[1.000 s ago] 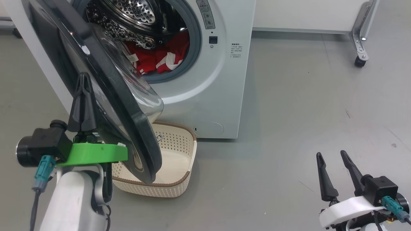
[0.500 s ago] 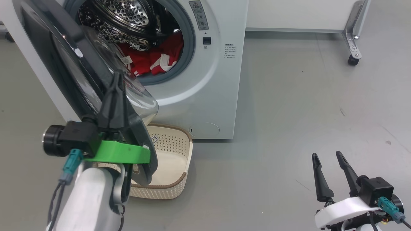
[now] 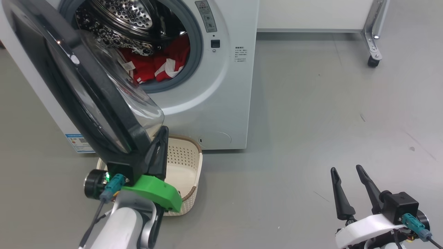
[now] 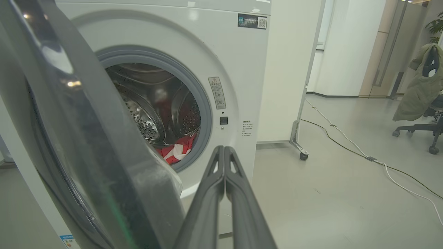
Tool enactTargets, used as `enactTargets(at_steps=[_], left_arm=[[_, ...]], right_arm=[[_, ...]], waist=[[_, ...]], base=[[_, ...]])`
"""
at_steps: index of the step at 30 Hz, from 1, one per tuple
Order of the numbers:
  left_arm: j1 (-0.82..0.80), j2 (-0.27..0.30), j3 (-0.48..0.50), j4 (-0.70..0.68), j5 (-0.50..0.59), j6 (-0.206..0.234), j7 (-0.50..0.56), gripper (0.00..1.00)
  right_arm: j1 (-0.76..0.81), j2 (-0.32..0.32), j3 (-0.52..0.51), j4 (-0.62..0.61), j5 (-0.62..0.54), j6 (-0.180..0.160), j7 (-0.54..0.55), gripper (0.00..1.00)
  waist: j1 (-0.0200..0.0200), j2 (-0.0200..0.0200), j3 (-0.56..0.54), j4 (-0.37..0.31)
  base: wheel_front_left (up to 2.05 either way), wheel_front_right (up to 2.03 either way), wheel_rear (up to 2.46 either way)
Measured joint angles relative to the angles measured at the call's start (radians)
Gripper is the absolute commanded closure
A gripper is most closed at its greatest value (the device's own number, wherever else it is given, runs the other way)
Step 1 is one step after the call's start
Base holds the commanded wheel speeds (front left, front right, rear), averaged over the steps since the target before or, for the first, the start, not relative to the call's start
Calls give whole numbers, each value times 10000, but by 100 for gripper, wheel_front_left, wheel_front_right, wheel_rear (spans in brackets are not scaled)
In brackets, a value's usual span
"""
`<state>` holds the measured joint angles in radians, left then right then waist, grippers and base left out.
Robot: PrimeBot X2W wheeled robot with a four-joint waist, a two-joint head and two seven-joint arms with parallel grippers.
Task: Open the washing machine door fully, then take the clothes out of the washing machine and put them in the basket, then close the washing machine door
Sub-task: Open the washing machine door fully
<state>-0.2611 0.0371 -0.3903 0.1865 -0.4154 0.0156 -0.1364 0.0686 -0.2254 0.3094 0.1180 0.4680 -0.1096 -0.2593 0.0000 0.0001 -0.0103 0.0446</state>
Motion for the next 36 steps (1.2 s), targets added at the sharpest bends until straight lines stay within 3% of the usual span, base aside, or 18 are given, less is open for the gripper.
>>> enactTargets(at_steps=[17,36], left_arm=[[142,6,-313,1317,-500,336,219,100],[-14,-31,-27,2113,-709,591,-245,100]], right_arm=[[-8,88,-167,167,-27,56,2,0],[-8,142,-380,238,-27,59,2,0]], waist=[[0,0,299,-503],[0,0,386,-331]], base=[[0,0,0],[0,0,0]])
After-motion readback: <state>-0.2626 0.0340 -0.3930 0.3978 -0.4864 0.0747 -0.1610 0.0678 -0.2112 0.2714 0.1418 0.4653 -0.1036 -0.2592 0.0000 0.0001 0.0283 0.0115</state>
